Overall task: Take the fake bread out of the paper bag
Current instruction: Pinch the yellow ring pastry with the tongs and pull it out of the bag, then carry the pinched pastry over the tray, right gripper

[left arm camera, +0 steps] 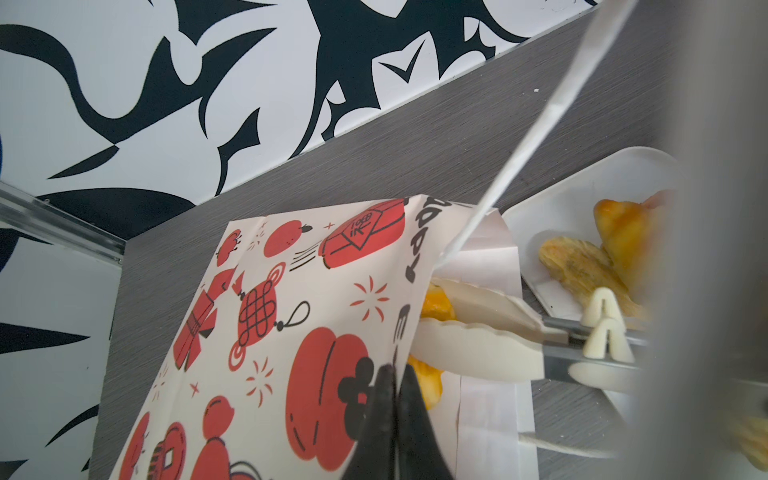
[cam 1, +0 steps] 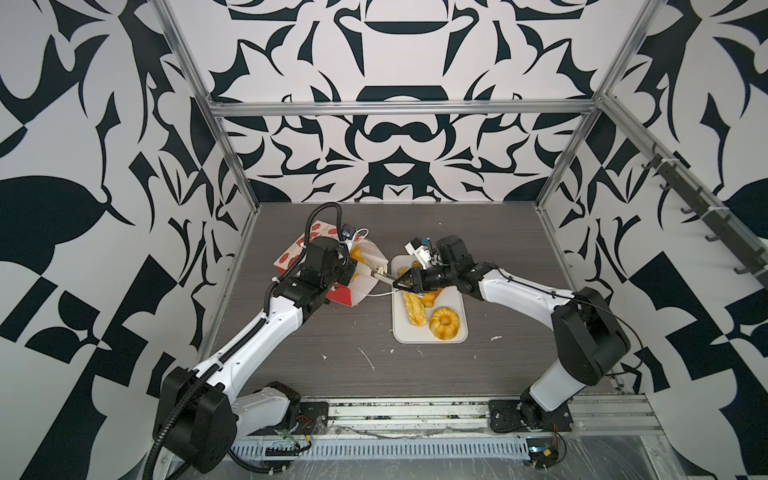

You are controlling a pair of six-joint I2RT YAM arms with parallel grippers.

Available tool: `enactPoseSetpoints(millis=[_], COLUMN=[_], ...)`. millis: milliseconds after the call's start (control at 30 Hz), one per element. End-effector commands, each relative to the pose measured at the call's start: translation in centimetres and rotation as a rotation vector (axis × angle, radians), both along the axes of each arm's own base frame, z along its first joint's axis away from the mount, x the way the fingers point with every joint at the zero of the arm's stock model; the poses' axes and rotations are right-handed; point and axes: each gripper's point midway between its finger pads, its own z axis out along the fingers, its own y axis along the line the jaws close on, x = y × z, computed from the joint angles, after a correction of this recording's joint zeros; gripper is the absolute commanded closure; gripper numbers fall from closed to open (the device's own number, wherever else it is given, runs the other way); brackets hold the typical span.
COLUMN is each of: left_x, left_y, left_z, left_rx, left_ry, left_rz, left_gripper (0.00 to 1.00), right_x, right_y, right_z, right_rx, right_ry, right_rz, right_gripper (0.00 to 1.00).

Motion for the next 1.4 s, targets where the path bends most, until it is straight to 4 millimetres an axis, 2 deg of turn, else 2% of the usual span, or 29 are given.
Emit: enactPoseSetpoints(millis=[0,867,1367], left_x=[0.5,2.2,2.0], left_y=[0.1,1.5,1.6], left_z=[0.5,0.7,0.7], left_rx=[-0.012,0.002,-0.003], left_ry=[-0.019,-0.061,-0.063], left_rz=[0.025,0.142,0.148], left_gripper=[1.00,1.00,1.00], right_x=[-0.2,-5.4,-7.5], right_y=[-0.8,-8.4,-13.8], right_z=[3.9,7.6,11.2], right_rx=[0.049,-0.043,-0.100], right_ry=[-0.151,-0.247,-0.401], right_rz=[0.011,-0.116,-0.306], right_gripper=[0.97,1.00,1.00])
